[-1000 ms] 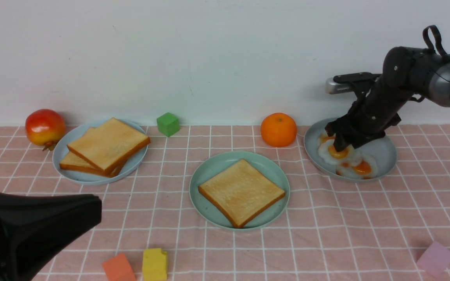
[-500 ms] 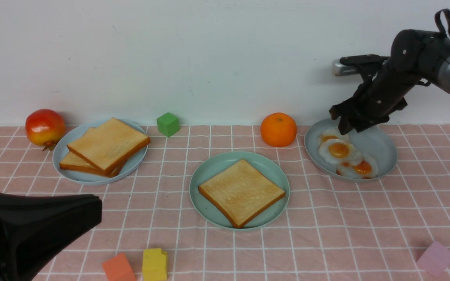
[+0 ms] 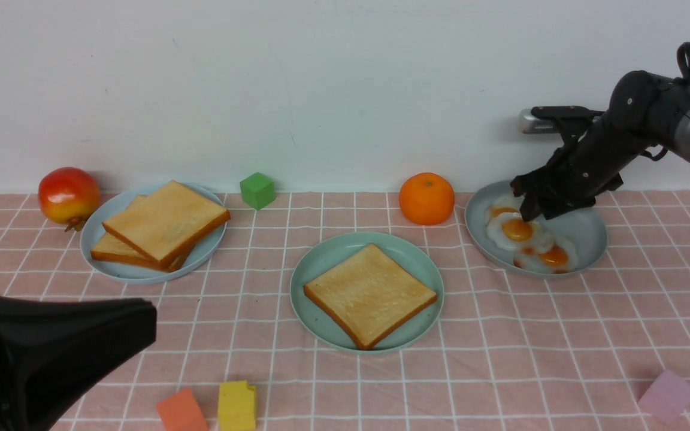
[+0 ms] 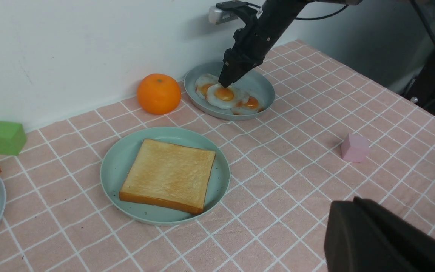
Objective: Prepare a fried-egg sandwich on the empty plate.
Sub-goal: Use the right arm to grab a fried egg, then use the right arm to place the fried egg on the slice of bread in the middle
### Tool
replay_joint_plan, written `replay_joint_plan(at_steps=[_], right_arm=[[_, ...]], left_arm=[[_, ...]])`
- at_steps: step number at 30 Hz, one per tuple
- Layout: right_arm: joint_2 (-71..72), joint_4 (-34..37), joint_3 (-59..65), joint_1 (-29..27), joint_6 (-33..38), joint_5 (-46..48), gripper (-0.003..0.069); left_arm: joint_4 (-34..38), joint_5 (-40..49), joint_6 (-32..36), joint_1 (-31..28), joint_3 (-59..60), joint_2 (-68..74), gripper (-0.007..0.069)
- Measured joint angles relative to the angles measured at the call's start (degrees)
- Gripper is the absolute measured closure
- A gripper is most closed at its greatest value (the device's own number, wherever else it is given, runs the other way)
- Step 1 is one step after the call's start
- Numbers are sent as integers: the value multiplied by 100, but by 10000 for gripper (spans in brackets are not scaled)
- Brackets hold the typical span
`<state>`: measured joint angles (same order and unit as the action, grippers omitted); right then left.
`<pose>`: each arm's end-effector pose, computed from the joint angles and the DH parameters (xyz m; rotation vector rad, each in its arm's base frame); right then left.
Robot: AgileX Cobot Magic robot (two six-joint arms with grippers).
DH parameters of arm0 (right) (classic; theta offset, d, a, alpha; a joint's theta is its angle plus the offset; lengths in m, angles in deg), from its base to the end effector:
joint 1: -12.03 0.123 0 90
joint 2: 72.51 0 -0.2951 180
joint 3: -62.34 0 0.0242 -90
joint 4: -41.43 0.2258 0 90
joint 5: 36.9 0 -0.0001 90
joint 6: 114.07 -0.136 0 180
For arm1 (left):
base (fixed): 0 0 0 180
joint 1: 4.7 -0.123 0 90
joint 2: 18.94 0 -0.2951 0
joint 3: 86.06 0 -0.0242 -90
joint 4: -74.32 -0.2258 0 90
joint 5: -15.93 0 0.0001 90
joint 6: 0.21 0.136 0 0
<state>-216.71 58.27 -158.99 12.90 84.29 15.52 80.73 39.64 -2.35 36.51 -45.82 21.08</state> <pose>0.5221 0.0392 0.1498 -0.2749 2.6508 0.2718 0.0895 -0.0865 0.3422 0.5628 1.7733 -0.6450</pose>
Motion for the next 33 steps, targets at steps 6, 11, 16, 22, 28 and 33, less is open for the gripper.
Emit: replay_joint_plan(at_steps=[6,11,16,22,28,33], right_arm=[[-17,76,0,-31,155,70,473],[-36,98,0,-31,405,133,589],[-42,108,-4,-31,447,176,662],[21,142,-4,-31,447,403,666],[135,233,-4,-104,447,682,666],[224,237,-4,-166,442,743,666]], left_arm=[[0,-40,0,0,0,0,634],[0,-40,0,0,0,0,634],[0,-40,0,0,0,0,634],[-23,-40,0,0,0,0,634],[-66,-40,0,0,0,0,634],[-66,-51,0,0,0,0,634]])
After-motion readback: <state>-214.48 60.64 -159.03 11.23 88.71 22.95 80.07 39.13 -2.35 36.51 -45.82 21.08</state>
